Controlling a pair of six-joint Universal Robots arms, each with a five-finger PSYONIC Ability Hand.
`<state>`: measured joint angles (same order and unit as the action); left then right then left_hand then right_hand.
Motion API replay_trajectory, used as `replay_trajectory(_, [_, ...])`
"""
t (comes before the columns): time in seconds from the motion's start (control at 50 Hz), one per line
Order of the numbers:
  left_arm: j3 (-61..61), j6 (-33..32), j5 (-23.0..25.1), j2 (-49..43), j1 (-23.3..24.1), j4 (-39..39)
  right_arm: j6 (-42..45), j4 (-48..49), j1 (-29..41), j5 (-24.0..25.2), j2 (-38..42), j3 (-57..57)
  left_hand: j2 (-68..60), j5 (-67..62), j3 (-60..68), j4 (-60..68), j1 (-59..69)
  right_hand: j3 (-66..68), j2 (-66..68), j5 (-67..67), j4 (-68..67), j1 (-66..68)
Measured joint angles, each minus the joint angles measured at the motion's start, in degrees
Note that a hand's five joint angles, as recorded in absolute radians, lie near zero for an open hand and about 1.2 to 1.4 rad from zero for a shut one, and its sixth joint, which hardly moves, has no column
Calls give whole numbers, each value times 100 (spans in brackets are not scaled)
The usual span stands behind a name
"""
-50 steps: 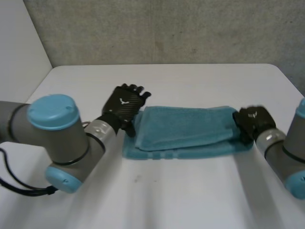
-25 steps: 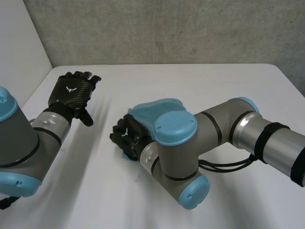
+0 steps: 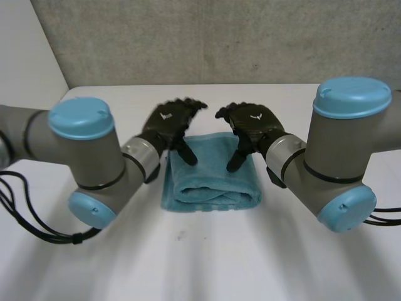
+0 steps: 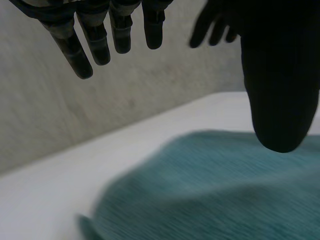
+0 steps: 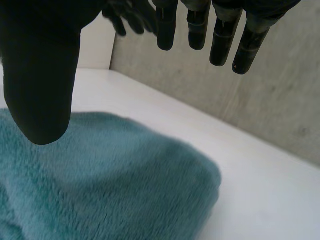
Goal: Fold the laundry
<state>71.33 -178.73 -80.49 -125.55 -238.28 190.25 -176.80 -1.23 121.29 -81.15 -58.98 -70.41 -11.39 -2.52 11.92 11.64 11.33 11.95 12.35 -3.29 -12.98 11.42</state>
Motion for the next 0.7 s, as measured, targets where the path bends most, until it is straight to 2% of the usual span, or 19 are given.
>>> replay_trajectory(0.08, [-185,267,63,-380,64,-337,-263,-305,-167,189,462,309,0,0,0,1,1,0,0,0,0,0])
replay_trajectory(0.18, [-99,293,-209,-584,38,-530,-326,-880,-258,274,1130,813,0,0,0,0,1,0,0,0,0,0])
replay_trajectory(0.28, [186,56,-449,-550,-4,-559,-268,-1466,-303,308,1506,1212,0,0,0,1,0,0,0,0,0,0])
replay_trajectory(0.38, [453,-503,-558,-380,-13,-556,-231,-1698,-351,320,1544,1390,0,0,0,1,0,-23,0,0,0,-70])
replay_trajectory(0.44, [559,-938,-590,-123,-8,-556,-226,-1714,-376,320,1338,1454,0,0,0,1,0,-23,0,9,0,-70])
replay_trajectory(0.5, [558,-1107,-590,212,-4,-565,-235,-1683,-397,302,991,1466,0,-1,0,0,0,-23,0,20,0,-70])
replay_trajectory(0.56, [503,-1175,-578,753,-7,-627,-260,-1575,-490,215,281,1408,0,0,0,0,0,-23,0,20,0,-70])
replay_trajectory(0.6, [503,-1175,-578,753,-7,-627,-260,-1575,-490,215,281,1408,0,0,0,0,0,-23,0,20,0,-70])
replay_trajectory(0.62, [414,-1175,-573,1259,-44,-789,-263,-1416,-626,65,-326,1290,0,-1,0,0,0,-23,0,20,0,-70])
replay_trajectory(0.7, [267,-1155,-593,1916,-235,-1176,-225,-1137,-901,-221,-1175,1025,0,2,0,0,-1,-23,0,21,0,-70])
